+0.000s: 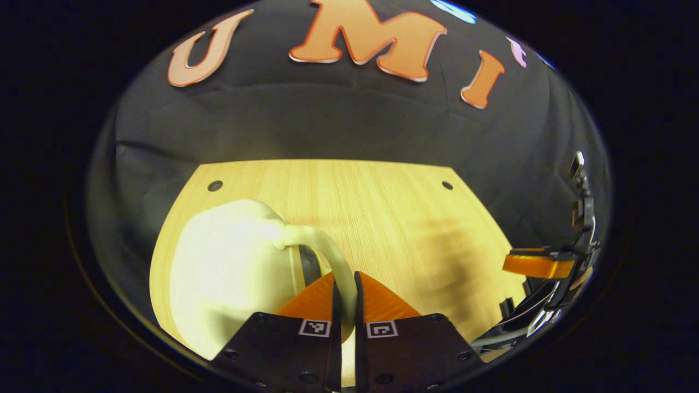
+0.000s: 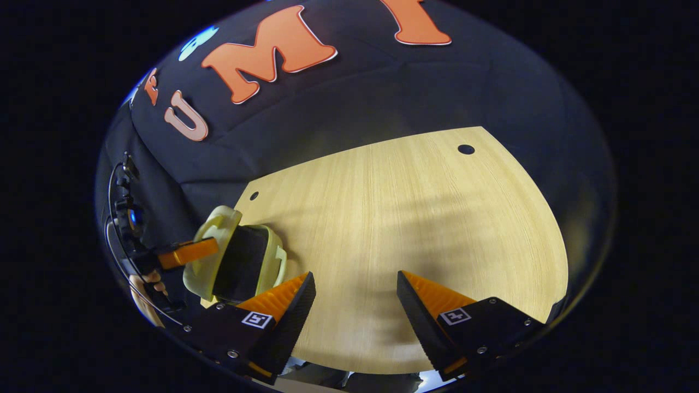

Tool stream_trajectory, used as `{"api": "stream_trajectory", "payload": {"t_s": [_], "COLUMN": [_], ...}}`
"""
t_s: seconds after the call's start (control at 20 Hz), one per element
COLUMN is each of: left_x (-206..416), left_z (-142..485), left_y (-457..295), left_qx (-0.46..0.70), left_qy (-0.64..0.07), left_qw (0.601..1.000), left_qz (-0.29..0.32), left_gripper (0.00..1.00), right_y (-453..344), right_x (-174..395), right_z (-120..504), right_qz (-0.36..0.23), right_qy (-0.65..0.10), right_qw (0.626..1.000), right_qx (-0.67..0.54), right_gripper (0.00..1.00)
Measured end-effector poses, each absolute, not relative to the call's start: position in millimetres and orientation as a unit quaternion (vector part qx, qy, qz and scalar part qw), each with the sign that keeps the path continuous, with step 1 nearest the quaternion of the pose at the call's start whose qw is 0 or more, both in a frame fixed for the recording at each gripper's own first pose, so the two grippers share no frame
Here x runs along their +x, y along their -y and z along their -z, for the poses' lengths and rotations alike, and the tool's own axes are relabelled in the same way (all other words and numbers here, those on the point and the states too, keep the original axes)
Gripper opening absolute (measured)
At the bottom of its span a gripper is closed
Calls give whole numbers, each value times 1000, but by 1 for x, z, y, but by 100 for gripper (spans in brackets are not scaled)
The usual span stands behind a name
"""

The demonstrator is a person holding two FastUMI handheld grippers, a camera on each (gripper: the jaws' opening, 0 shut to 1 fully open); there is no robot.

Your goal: First open the suitcase, pack the skin care products into it, and then close the suitcase.

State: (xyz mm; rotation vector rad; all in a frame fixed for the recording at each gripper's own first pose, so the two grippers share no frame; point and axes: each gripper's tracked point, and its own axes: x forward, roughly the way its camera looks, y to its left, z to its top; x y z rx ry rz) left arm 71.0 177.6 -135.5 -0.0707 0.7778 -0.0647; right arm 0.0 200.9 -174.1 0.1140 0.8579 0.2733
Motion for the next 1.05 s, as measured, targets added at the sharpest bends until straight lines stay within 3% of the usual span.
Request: {"api": "stream_trajectory", "payload": {"t_s": [0.45,0.65,0.7,0.85,1.05], "left_x": [77,75,75,81,99], "left_z": [240,247,242,206,115], "left_y": [-139,-138,-136,-126,-123], "left_qx": [56,66,60,48,51], "left_qy": [-446,-453,-446,-388,-240], "left_qw": [893,889,893,920,969], "left_qz": [4,-11,-9,-9,-17], "left_gripper": [10,20,29,100,98], "right_y": [-170,-163,-163,-164,-168], "right_x": [-5,-4,-4,0,14], "right_z": [183,182,182,174,140], "right_qz": [-138,-130,-126,-115,-96], "right_qy": [-420,-415,-412,-385,-286], "right_qw": [896,900,902,915,953], "right_qx": [45,36,32,17,-15], "right_gripper": [96,96,96,96,96]}}
